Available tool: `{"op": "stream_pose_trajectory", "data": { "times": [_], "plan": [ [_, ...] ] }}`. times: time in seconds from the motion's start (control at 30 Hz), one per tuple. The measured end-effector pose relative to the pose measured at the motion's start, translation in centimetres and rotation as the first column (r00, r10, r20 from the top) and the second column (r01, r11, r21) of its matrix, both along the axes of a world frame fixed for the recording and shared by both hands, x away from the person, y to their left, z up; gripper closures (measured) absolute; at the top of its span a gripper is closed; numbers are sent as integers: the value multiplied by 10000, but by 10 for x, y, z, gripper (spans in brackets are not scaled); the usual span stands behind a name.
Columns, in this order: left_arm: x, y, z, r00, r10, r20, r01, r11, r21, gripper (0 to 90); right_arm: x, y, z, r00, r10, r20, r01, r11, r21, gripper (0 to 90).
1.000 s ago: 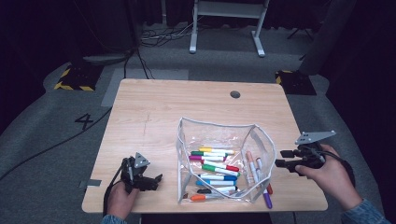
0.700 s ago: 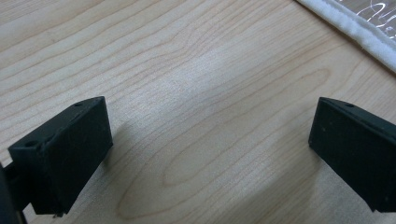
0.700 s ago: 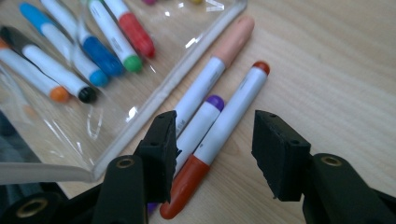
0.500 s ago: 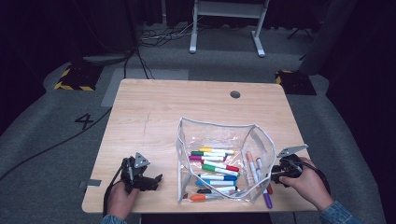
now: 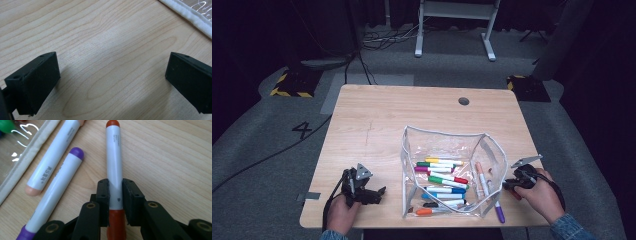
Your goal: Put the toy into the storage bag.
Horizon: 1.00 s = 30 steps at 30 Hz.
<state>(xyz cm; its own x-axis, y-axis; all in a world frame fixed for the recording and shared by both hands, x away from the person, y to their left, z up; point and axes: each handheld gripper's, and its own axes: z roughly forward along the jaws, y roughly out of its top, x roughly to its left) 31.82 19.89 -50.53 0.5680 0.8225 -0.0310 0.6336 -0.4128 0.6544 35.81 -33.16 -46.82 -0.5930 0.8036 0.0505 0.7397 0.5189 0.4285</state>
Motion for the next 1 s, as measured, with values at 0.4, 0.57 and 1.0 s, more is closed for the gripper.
{"op": "stream_pose_trajectory", "data": {
  "times": [0.4,0.57,1.0],
  "plan": [
    [0,0,0,10000,-15,-22,15,10000,10,0,-7,-5,15,9998,-215,51,210,9956,910,767],
    [0,0,0,10000,-1,4,1,10000,2,0,-16,-9,34,9997,-182,179,156,9904,1376,768],
    [0,0,0,10000,1,4,-1,10000,0,0,-38,-19,99,9967,-24,815,-179,9687,2476,768]
  ]
}}
